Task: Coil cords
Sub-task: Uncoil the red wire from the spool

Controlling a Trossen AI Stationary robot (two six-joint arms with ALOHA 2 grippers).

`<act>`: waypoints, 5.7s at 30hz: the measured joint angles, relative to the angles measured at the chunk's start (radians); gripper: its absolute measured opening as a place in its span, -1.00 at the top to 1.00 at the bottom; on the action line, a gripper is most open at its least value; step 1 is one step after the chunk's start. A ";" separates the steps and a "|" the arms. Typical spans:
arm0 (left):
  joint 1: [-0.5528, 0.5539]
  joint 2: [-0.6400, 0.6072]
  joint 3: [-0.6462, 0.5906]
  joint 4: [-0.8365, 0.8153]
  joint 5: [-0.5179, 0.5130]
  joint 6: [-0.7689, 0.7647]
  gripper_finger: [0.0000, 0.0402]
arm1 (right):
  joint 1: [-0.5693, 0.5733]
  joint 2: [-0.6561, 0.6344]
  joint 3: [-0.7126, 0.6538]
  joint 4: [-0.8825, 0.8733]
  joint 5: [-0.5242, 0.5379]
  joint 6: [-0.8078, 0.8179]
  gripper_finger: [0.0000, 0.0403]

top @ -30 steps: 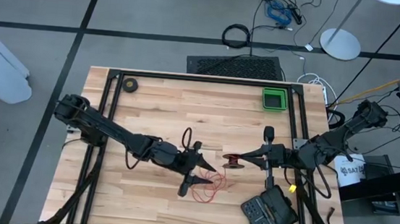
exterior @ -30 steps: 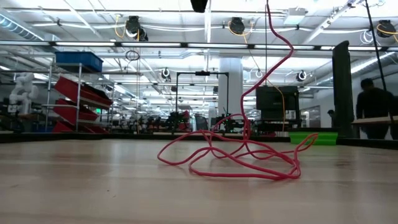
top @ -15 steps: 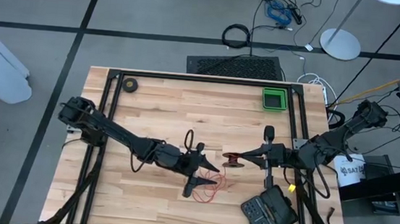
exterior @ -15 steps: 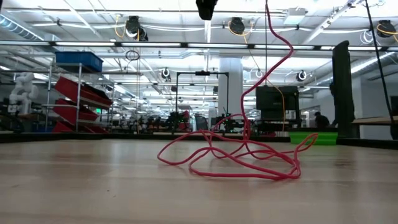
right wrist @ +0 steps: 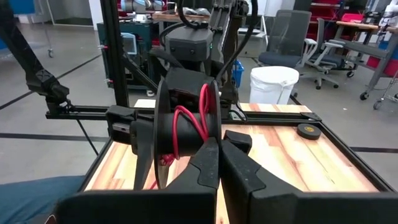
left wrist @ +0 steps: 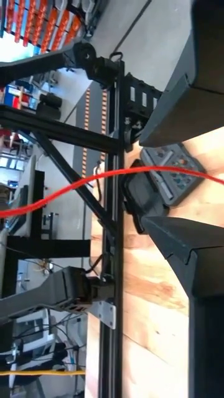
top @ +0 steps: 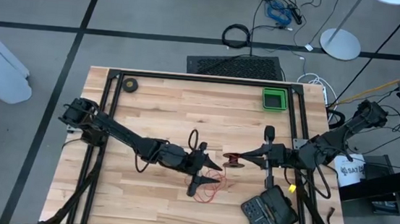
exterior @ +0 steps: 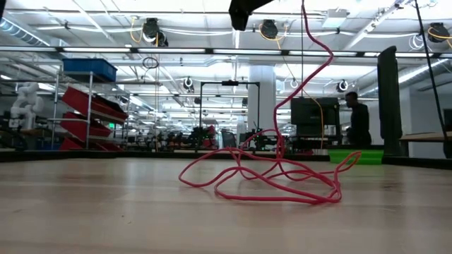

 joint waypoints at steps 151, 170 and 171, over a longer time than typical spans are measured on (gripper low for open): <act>-0.151 -0.195 0.068 -0.197 -0.358 0.138 1.00 | -0.140 0.096 0.000 -0.072 -0.001 0.107 1.00; -0.057 -0.007 0.094 -0.090 0.042 0.105 1.00 | -0.148 0.096 0.000 -0.049 0.000 0.086 1.00; -0.053 0.003 0.098 -0.094 0.070 0.103 1.00 | -0.149 0.096 0.000 -0.045 0.000 0.086 1.00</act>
